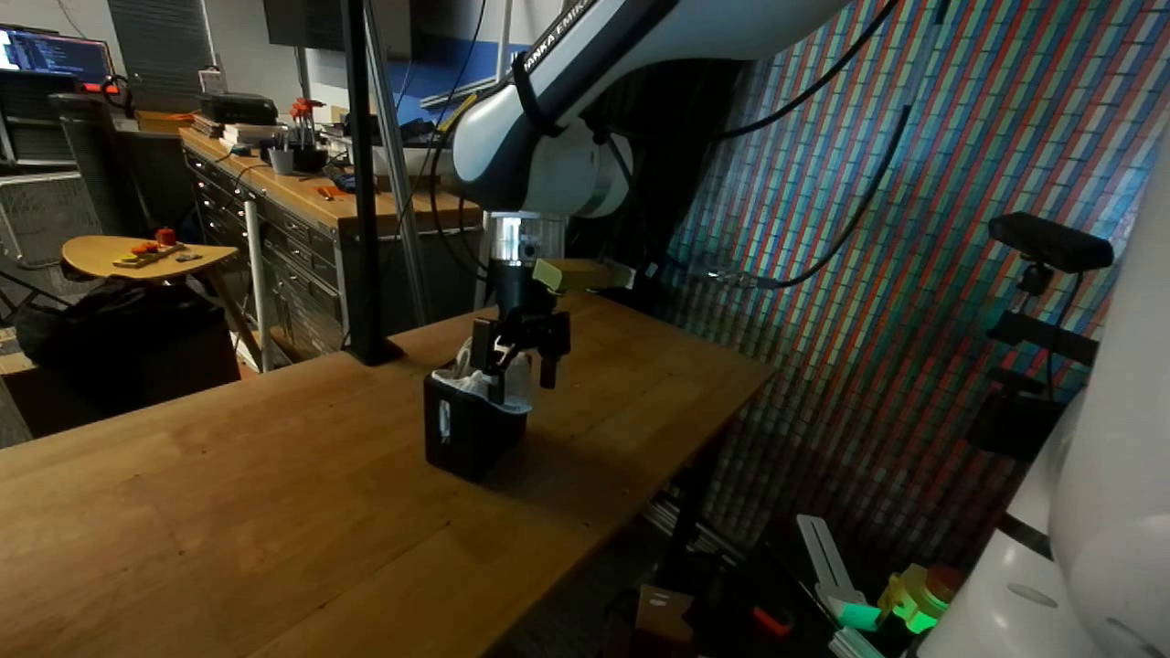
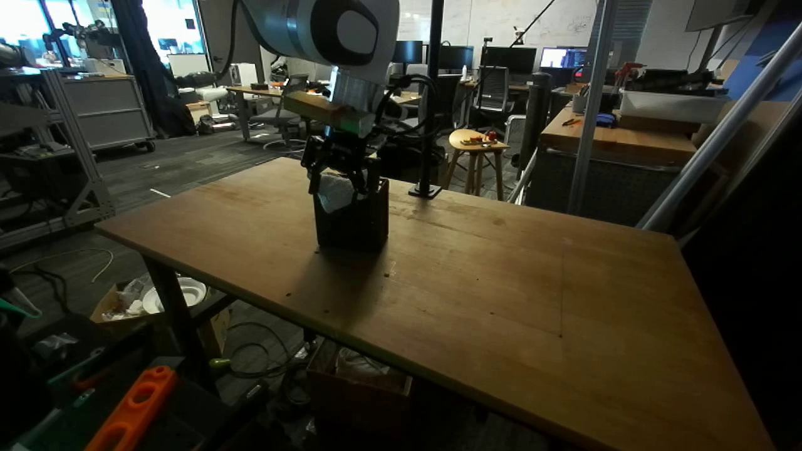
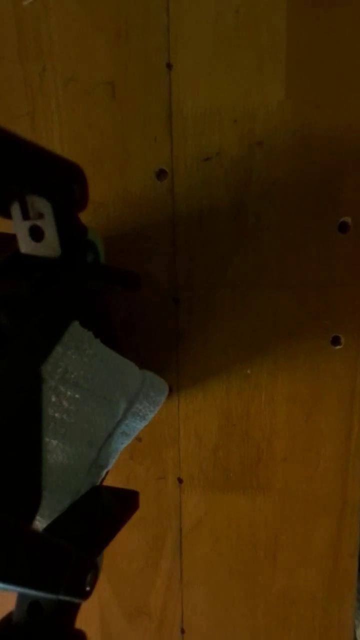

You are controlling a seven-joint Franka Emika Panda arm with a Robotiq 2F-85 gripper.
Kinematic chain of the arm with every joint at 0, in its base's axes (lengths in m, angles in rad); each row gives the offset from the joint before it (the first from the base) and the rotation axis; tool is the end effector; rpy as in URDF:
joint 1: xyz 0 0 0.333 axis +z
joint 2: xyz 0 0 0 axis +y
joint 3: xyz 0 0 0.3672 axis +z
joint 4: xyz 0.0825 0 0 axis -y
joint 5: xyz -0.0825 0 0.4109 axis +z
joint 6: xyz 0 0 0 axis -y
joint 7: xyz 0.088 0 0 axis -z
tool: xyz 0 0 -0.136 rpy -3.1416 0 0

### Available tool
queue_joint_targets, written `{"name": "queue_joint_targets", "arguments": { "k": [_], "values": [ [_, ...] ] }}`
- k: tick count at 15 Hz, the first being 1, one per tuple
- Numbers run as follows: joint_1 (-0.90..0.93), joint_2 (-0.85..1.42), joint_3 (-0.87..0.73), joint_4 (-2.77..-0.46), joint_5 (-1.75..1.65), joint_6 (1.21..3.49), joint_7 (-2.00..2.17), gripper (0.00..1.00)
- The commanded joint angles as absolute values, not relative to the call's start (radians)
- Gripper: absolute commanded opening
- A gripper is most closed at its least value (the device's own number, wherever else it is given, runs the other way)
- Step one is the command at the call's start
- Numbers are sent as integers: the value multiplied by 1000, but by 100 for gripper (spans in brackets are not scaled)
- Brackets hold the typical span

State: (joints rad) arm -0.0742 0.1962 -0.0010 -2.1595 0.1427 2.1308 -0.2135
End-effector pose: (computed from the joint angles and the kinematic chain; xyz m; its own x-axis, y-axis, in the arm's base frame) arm 0.5566 -0.0322 0.2933 0.9777 0.0626 -0.2004 0.0333 -0.9887 -0.1462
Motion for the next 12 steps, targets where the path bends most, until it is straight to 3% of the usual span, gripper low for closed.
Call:
{"name": "queue_joint_targets", "arguments": {
  "k": [1, 8, 9, 12],
  "values": [
    [-84, 132, 8, -2252, 250, 2261, -279, 100],
    [-87, 105, 26, -2358, 457, 2449, -440, 100],
    [-86, 102, 28, -2367, 480, 2461, -460, 78],
    [-83, 102, 30, -2372, 507, 2465, -500, 59]
  ]
}}
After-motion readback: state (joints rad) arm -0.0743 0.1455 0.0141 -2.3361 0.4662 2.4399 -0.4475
